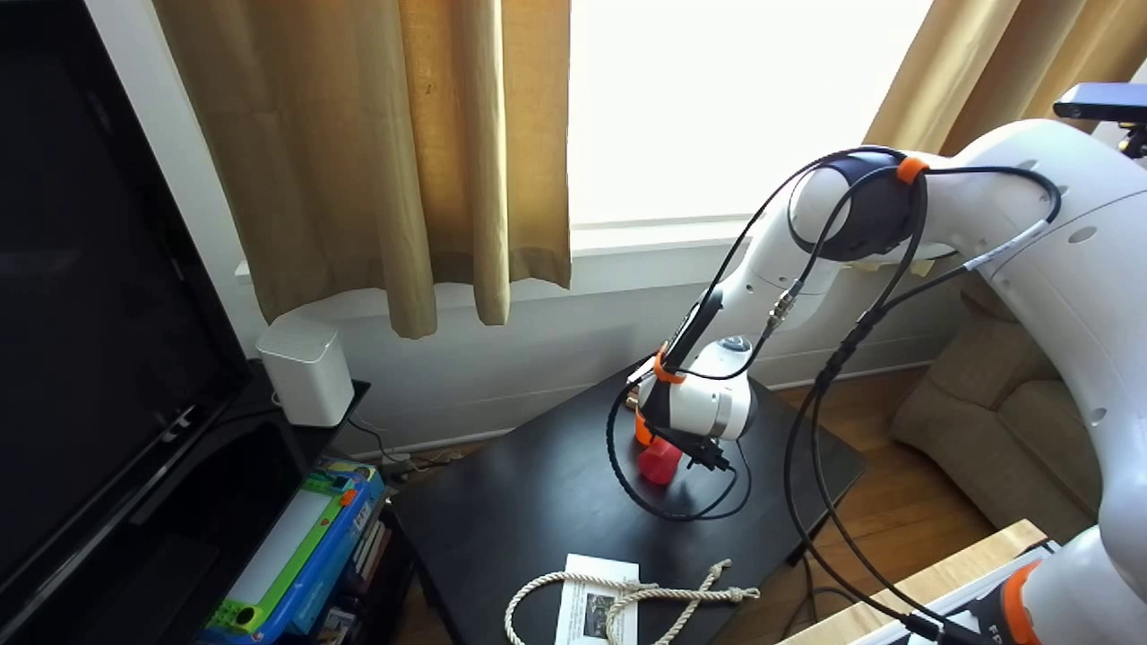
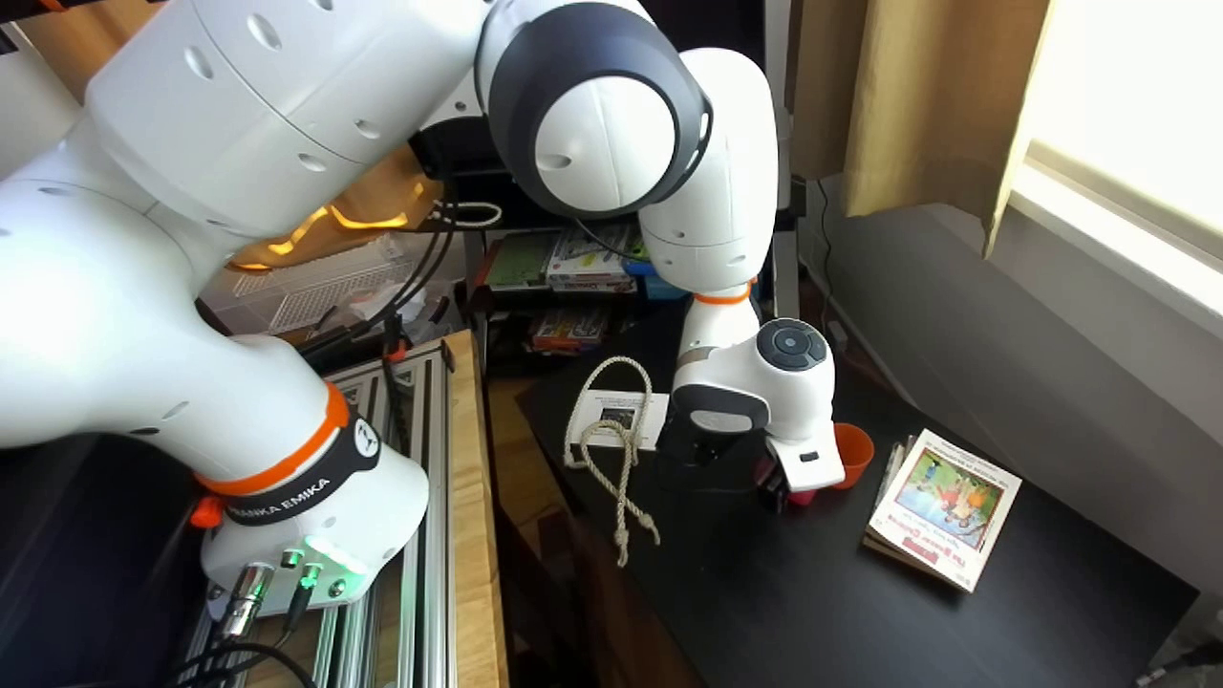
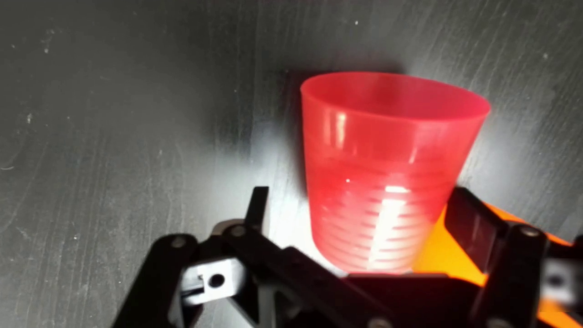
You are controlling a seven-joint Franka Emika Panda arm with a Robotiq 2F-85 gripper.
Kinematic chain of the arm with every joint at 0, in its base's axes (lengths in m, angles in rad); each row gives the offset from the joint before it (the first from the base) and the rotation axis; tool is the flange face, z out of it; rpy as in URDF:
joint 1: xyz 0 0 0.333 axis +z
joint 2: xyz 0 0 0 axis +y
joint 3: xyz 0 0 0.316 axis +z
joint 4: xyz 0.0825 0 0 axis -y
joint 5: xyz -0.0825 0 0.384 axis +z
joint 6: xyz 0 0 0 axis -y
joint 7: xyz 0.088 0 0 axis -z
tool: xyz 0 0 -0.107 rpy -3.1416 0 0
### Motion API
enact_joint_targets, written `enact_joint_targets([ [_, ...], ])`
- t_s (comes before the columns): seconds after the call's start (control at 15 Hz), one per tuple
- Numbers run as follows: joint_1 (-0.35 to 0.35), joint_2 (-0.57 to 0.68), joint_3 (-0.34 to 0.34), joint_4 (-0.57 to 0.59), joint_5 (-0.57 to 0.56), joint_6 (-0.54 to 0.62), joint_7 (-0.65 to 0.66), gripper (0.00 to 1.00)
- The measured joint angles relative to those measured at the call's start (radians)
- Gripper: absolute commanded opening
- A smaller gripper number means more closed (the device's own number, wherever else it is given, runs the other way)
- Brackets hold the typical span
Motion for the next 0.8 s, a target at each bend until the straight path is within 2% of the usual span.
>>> enact_joint_targets([
  [0.13,0.000,0.003,0.000,0.005,0.000,0.000,0.000,0.52],
  [0.2,0.000,0.004,0.000,0.007,0.000,0.000,0.000,0.46],
  [0.53,0.001,0.003,0.011,0.011,0.001,0.000,0.003,0.45],
  [0.8,0.007,-0.008,0.055,0.009,0.002,0.000,0.005,0.45],
])
